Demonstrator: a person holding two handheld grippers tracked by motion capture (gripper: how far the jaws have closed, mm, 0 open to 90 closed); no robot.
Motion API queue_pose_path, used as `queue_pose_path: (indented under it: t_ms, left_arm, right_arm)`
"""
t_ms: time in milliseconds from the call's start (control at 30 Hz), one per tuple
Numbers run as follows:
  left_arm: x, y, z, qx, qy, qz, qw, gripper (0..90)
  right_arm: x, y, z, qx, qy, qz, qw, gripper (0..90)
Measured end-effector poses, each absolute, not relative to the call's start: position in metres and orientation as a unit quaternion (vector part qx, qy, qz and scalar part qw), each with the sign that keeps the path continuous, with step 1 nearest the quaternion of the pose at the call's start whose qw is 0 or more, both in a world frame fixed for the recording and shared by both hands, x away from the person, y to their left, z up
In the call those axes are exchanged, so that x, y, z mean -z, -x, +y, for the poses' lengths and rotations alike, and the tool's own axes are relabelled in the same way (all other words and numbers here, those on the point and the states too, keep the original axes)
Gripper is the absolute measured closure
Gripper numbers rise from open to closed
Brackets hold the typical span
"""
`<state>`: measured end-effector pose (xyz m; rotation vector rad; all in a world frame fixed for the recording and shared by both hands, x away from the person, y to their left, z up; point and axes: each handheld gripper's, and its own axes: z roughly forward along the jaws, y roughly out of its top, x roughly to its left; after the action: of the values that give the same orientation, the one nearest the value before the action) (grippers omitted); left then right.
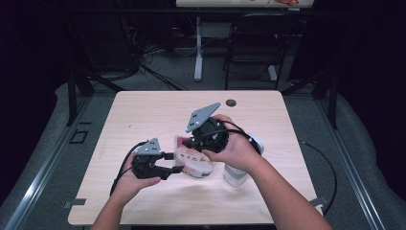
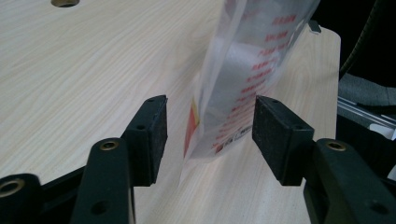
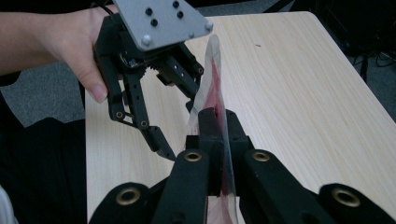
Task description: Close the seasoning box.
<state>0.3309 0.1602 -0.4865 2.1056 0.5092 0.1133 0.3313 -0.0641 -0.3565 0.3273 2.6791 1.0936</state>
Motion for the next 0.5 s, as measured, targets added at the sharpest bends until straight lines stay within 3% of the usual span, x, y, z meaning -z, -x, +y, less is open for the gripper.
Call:
queue_pose_path:
  t_ms: [500]
  left_arm:
    - [0.4923,-0.3308,0.1554,-0.028,-0.856,0.201,0.476,49.3]
  right_arm:
    - [0.3498,-0.3293,-0.0625,-0.376,-0.107,0.913,0.118,90.0]
